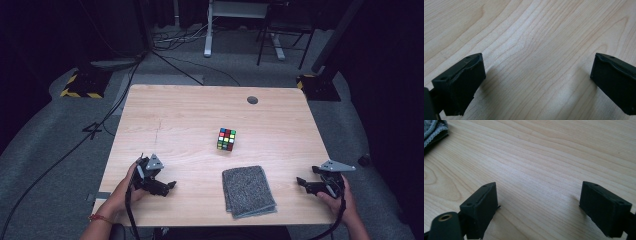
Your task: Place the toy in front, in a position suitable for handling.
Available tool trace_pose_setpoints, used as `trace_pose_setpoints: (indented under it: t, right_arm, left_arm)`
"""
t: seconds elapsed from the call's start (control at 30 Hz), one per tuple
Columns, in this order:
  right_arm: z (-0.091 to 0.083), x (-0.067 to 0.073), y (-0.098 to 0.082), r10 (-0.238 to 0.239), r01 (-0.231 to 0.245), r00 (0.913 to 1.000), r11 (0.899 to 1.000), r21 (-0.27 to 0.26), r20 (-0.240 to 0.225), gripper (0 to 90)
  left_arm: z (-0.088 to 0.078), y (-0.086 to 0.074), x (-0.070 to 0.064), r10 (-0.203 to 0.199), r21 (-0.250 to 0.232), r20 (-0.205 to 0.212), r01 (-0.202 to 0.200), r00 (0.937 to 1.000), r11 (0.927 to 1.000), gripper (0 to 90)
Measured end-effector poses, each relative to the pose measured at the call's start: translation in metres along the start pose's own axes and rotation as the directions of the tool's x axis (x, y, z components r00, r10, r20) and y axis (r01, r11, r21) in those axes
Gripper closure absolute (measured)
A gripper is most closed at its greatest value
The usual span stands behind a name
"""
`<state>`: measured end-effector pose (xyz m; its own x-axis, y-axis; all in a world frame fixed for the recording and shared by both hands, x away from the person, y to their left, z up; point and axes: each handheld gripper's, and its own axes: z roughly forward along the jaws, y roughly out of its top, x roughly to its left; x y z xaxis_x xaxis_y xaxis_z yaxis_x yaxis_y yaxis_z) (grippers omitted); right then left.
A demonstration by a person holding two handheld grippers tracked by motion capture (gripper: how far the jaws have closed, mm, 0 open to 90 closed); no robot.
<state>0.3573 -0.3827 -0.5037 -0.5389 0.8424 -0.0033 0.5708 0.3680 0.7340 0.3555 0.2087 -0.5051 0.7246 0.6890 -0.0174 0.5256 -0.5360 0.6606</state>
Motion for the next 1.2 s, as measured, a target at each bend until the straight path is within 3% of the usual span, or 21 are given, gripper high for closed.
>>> trace_pose_setpoints:
  t: [0.17,0.33,0.53,0.63,0.77,0.93,0.97,1.0,1.03,1.2]
  right_arm:
    - [0.000,0.000,0.000,0.000,0.000,1.0000,1.000,0.001,0.001,14.8]
    - [0.001,-0.001,0.001,-0.010,0.010,0.9999,1.000,0.001,-0.004,14.7]
    - [0.002,-0.002,0.006,-0.027,0.028,0.9994,0.999,0.035,-0.019,16.2]
    - [0.001,-0.001,0.006,-0.061,0.062,0.9954,0.998,0.011,-0.074,16.4]
    - [-0.006,0.002,0.011,-0.079,0.075,0.9914,0.996,-0.039,-0.104,18.8]
    - [-0.014,0.021,0.029,-0.168,0.160,0.9728,0.985,-0.065,-0.159,21.2]
    - [-0.013,0.031,0.038,-0.204,0.192,0.9605,0.978,-0.078,-0.189,21.7]
    - [-0.013,0.036,0.042,-0.219,0.205,0.9537,0.975,-0.084,-0.207,21.8]
    - [-0.013,0.036,0.042,-0.219,0.205,0.9537,0.975,-0.084,-0.207,21.8]
    - [-0.009,0.065,0.058,-0.306,0.288,0.9125,0.952,-0.105,-0.271,23.4]
  left_arm:
    - [-0.003,-0.003,0.002,0.010,0.000,0.000,-0.010,0.9999,0.9999,0.4]
    - [-0.005,-0.006,0.006,0.041,0.001,0.035,-0.041,0.9985,0.9991,0.4]
    - [-0.005,-0.006,0.007,0.043,0.002,0.035,-0.043,0.9985,0.9991,0.3]
    - [-0.005,-0.006,0.007,0.043,0.001,0.037,-0.043,0.9984,0.9991,0.2]
    - [-0.005,-0.006,0.007,0.042,0.001,0.037,-0.042,0.9984,0.9991,0.2]
    - [-0.005,-0.006,0.007,0.042,0.001,0.037,-0.042,0.9984,0.9991,0.2]
    - [-0.005,-0.006,0.007,0.042,0.001,0.036,-0.042,0.9985,0.9991,0.2]
    - [-0.005,-0.006,0.007,0.043,0.002,0.035,-0.043,0.9985,0.9991,0.3]
    - [-0.005,-0.006,0.007,0.043,0.002,0.035,-0.043,0.9985,0.9991,0.3]
    - [-0.005,-0.006,0.006,0.041,0.001,0.035,-0.041,0.9985,0.9991,0.3]
